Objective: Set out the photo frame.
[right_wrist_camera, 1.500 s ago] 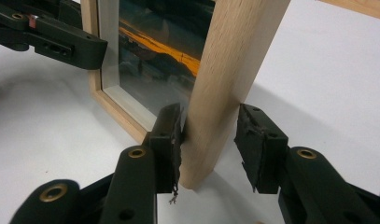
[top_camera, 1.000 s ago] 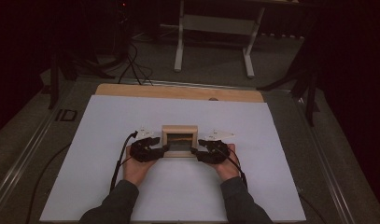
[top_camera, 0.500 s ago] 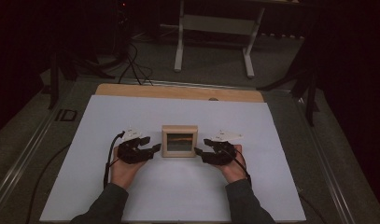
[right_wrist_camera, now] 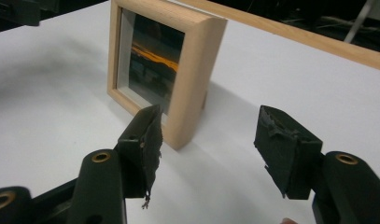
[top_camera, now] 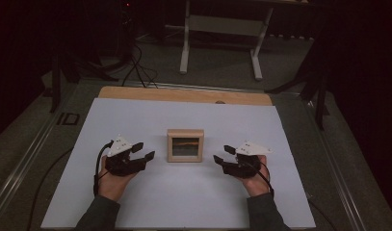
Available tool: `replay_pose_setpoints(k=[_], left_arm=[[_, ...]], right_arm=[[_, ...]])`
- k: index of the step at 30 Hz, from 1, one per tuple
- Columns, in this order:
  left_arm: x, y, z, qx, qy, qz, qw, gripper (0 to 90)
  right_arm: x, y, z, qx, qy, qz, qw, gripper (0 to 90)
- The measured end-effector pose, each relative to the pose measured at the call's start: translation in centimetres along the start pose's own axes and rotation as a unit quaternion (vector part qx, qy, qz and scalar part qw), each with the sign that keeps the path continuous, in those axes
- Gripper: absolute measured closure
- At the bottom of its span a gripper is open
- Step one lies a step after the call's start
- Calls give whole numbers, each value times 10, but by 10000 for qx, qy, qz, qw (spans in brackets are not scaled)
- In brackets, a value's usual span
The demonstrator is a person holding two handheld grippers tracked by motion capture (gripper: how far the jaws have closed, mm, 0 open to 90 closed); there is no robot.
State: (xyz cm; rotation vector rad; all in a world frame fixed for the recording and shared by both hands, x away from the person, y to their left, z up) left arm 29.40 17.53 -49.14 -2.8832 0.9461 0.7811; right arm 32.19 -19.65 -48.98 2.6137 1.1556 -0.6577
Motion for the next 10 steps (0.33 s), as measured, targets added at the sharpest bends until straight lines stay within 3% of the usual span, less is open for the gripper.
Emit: replay_pose_setpoints(k=[6, 10], left_arm=[[-16, -7, 14, 10, -59, 22, 10000, 421], [-26, -13, 23, 84, -90, -189, 9997, 416]], right_arm=[[-17, 3, 7, 26, 208, 114, 9997, 392], [-24, -1, 11, -55, 260, 194, 9995, 375]])
Point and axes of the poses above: each handheld gripper's, and its own axes: x roughly forward along the jaws, z roughly out of its underside, y roughly to its right, the point moved 2 cm from there along x, roughly forward along the jaws, and after that the axes turned 2 degrees about -x, right-handed, at the moved point
